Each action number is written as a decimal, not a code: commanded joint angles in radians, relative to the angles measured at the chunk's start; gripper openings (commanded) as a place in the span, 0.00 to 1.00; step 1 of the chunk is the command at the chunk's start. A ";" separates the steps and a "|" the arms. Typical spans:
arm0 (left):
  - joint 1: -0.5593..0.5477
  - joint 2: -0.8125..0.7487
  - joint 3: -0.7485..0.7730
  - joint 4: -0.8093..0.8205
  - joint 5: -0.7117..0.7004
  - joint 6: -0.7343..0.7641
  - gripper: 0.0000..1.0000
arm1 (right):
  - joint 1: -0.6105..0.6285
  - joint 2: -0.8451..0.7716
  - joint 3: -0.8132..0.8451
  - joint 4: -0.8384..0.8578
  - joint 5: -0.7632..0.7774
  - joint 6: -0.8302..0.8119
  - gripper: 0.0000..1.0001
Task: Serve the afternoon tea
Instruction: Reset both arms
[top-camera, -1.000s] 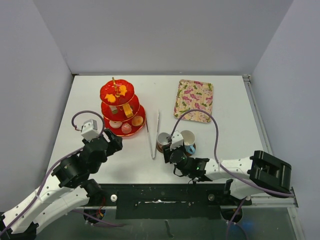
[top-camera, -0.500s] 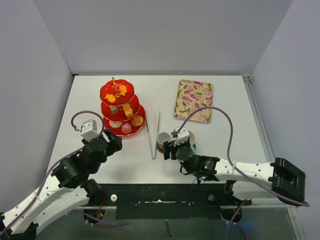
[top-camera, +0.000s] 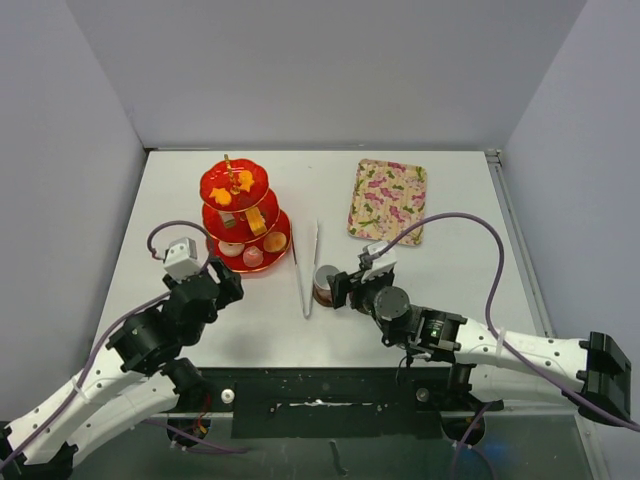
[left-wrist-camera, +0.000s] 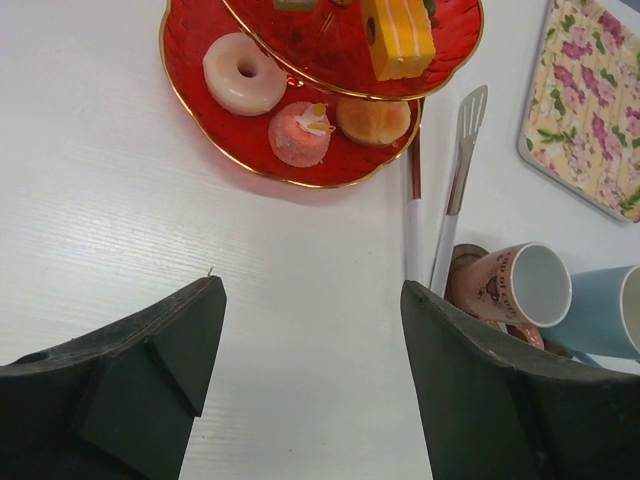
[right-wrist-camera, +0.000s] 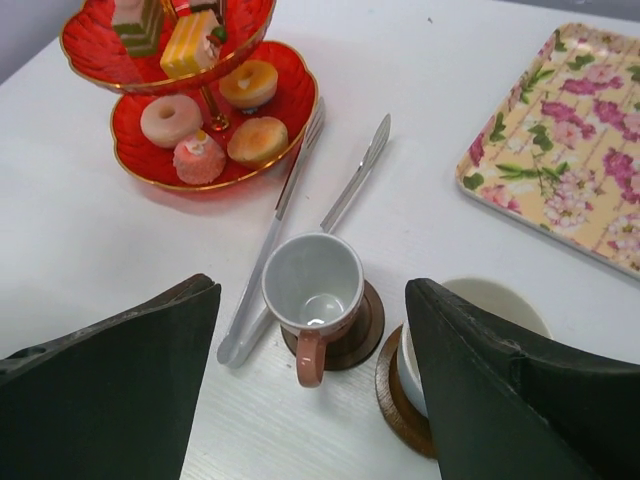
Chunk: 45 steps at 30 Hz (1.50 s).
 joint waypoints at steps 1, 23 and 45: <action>0.000 0.020 0.055 0.032 -0.058 0.050 0.71 | -0.008 -0.042 0.081 0.021 0.037 -0.100 0.78; 0.776 0.192 0.109 0.260 0.441 0.462 0.71 | -0.539 -0.204 0.230 -0.240 -0.141 -0.198 0.87; 1.028 0.199 0.492 0.213 0.404 0.460 0.71 | -1.281 -0.170 0.689 -0.668 -0.674 -0.202 0.97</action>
